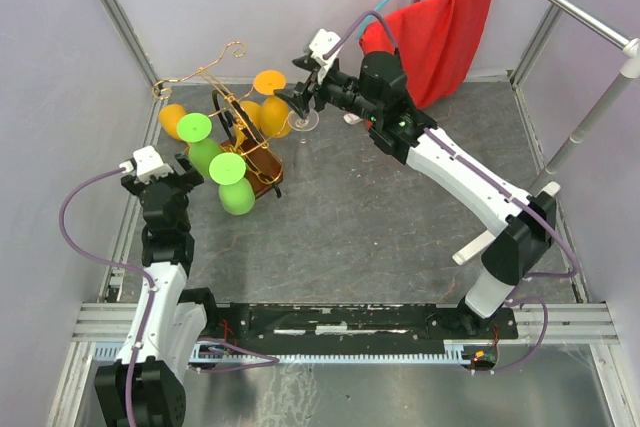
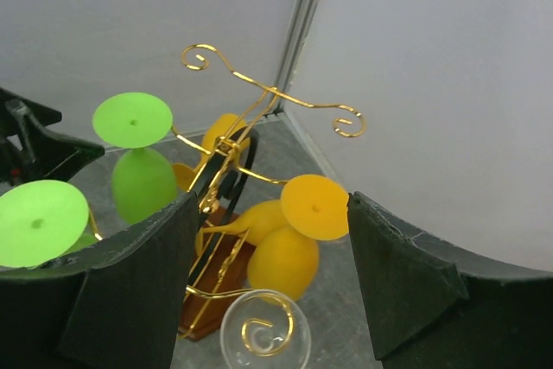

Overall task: Place the wine glass upside down on the wine glass rack
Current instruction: Adjust the wine rack at the center of the board.

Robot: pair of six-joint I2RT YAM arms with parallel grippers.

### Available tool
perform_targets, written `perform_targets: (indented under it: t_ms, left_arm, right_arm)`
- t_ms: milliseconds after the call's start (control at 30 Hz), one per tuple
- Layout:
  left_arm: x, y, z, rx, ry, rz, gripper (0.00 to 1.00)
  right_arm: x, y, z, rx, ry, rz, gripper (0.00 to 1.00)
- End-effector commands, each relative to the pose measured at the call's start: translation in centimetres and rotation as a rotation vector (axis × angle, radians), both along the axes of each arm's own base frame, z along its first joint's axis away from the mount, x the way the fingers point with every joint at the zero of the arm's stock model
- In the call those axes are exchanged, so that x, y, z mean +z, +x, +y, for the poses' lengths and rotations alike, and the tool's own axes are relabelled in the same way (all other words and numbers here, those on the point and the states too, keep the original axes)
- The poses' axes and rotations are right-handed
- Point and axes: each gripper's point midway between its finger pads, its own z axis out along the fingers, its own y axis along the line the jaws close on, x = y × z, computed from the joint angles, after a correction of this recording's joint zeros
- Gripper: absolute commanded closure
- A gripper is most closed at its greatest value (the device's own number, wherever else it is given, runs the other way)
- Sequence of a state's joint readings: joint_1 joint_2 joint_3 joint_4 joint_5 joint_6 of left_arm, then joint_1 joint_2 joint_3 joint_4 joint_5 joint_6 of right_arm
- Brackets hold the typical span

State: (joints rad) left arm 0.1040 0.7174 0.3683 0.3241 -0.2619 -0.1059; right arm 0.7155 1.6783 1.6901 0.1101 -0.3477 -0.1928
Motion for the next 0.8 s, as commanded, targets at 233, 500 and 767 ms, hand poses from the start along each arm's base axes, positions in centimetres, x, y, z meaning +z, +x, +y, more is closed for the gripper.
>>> perform_targets:
  t_ms: [233,500,767]
  left_arm:
    - [3.8,-3.1,4.3,0.289,-0.004,-0.022,0.01]
    - [5.5,-2.3,4.3,0.269,0.027,-0.027,0.01]
    - [6.2,-1.8,3.4,0.222,-0.003,-0.048,0.01]
  right_arm:
    - [-2.6,-1.0,4.2,0.074,0.001,0.174,0.24]
    - [-4.4,-0.6,6.3,0.06,-0.033,0.226,0.24]
    - [-6.2,-0.5,8.2,0.041,-0.073,0.261,0.25]
